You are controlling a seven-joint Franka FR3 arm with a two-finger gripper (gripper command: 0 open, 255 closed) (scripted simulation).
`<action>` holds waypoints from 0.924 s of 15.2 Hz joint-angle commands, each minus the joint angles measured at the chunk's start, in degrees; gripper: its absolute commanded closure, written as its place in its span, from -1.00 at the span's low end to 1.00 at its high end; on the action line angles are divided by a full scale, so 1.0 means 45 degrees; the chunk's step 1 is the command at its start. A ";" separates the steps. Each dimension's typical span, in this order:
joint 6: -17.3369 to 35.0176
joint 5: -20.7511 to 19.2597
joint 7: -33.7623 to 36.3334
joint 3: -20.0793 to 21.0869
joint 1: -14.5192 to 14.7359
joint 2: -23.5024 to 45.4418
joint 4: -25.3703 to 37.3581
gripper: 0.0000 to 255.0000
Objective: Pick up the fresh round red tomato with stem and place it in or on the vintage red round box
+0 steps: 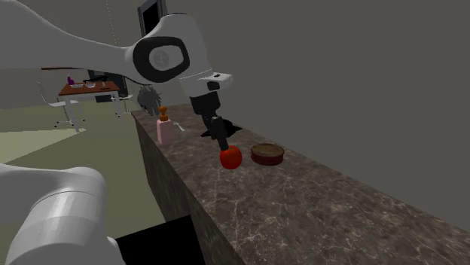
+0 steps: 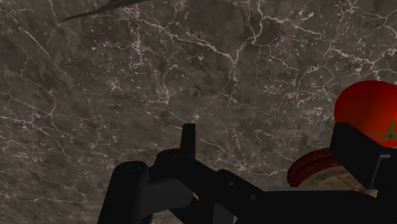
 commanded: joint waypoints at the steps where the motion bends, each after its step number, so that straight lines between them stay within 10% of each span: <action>1: 0.0782 0.0325 0.0902 0.0738 0.0087 0.0253 -0.0218 -1.00; 8: 0.3495 0.0730 0.4129 0.3674 -0.0397 0.2227 0.0118 -1.00; 14: 0.5461 -0.0284 0.7429 0.6905 -0.2275 0.4441 0.1344 -1.00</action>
